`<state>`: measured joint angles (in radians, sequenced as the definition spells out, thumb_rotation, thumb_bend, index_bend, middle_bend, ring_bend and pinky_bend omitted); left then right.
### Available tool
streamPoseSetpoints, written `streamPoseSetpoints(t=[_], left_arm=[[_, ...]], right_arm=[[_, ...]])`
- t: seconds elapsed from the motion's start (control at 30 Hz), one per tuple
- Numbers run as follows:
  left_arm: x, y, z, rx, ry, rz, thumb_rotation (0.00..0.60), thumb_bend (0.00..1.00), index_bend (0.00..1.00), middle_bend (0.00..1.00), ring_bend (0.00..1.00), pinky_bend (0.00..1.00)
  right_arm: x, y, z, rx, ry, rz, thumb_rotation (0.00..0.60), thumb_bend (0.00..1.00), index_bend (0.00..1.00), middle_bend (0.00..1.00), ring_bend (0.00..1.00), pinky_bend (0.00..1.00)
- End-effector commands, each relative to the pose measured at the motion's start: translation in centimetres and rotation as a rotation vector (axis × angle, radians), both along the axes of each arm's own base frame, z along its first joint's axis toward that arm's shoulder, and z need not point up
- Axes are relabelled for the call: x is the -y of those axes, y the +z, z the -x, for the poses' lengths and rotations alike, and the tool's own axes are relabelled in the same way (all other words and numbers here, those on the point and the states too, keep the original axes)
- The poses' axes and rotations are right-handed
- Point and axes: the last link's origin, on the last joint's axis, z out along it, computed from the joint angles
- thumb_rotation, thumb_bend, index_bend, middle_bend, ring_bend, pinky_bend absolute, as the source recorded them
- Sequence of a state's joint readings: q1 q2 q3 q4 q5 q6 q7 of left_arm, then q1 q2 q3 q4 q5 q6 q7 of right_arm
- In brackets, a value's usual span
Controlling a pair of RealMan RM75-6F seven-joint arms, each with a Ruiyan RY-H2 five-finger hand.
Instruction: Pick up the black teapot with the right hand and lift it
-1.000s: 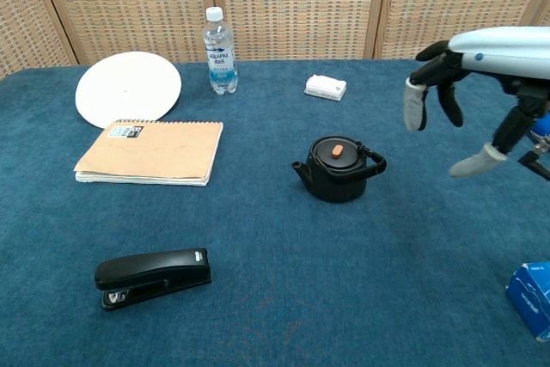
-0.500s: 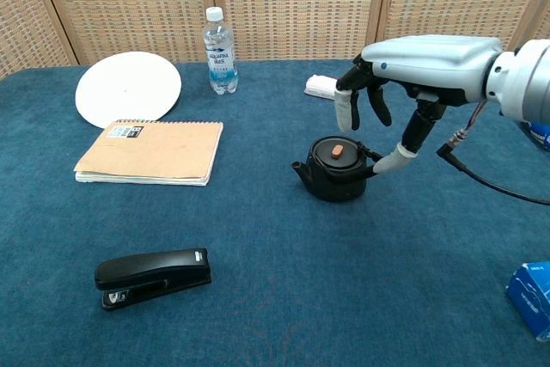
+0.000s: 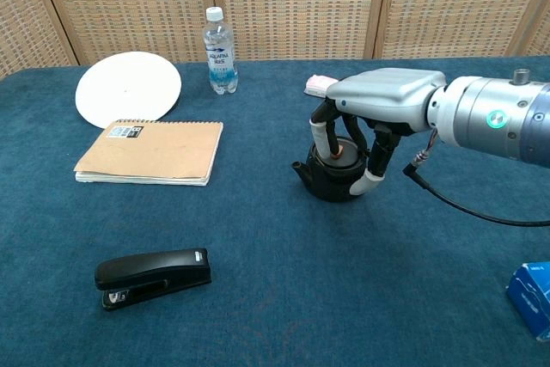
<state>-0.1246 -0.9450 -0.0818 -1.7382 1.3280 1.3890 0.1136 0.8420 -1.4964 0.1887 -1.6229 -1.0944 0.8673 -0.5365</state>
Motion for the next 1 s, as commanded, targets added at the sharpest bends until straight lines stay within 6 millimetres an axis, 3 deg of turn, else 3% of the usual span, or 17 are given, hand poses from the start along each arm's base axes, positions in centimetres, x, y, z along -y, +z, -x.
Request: streamPoseSetpoints(t=[0.03,1.0], left_arm=[[0.0,0.0,0.0,0.001,0.000,-0.001,0.600,0.00,0.00,0.00,0.00,0.00],[0.0,0.3,0.1,0.015,-0.005,-0.008,0.600,0.00,0.00,0.00,0.00,0.00]], right_arm=[[0.0,-0.4,0.2,-0.013,-0.006,-0.002,0.600,0.00,0.50,0.54,0.58,0.00],[-0.5,-2.6,2.4,-0.117,0.011,-0.047,0.600,0.00,0.54,0.58,0.61,0.00]])
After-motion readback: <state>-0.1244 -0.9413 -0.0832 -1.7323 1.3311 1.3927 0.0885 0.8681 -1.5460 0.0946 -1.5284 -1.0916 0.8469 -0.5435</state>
